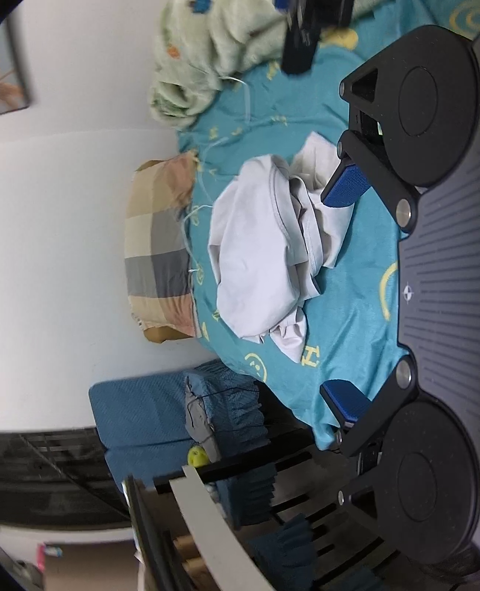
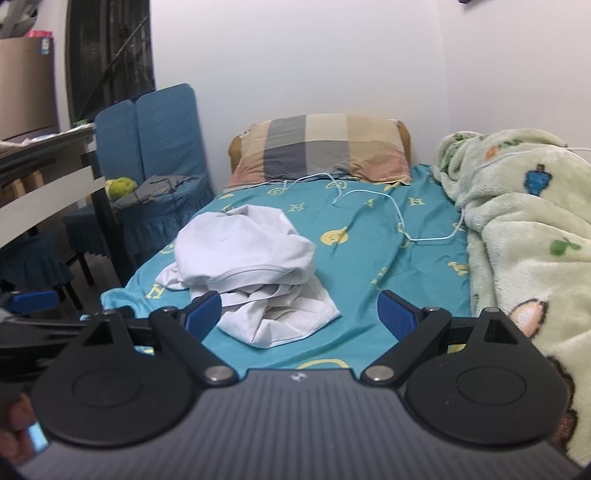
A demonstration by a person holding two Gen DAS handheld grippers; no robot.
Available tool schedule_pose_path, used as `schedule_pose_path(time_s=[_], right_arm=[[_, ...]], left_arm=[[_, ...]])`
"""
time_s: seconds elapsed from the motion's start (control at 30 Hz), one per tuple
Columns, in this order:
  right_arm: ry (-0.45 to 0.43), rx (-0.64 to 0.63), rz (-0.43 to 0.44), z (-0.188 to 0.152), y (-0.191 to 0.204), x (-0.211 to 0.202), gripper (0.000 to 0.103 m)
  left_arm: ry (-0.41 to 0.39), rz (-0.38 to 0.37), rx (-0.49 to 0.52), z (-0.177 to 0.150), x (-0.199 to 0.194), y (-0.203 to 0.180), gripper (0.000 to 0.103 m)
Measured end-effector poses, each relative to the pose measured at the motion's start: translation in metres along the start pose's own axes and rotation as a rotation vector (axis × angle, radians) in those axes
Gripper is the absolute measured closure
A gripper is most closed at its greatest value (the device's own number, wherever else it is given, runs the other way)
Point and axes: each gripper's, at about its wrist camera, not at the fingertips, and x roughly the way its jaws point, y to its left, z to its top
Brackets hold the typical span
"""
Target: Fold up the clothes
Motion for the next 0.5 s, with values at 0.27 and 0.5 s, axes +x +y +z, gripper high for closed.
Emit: schedule_pose_path(time_s=[0.27,0.5], right_arm=[[0.017,0.078,0.006,0.000,-0.019,0.017,0.010],[0.044,0.110,0.013,-0.007,-0.026,0.045,0.010]], left_arm=[[0.057,-0.037,0.150,0.007,0.100,-0.031,0.023],[0.067,-0.060,0.167,0.009,0.175,-0.046,0.080]])
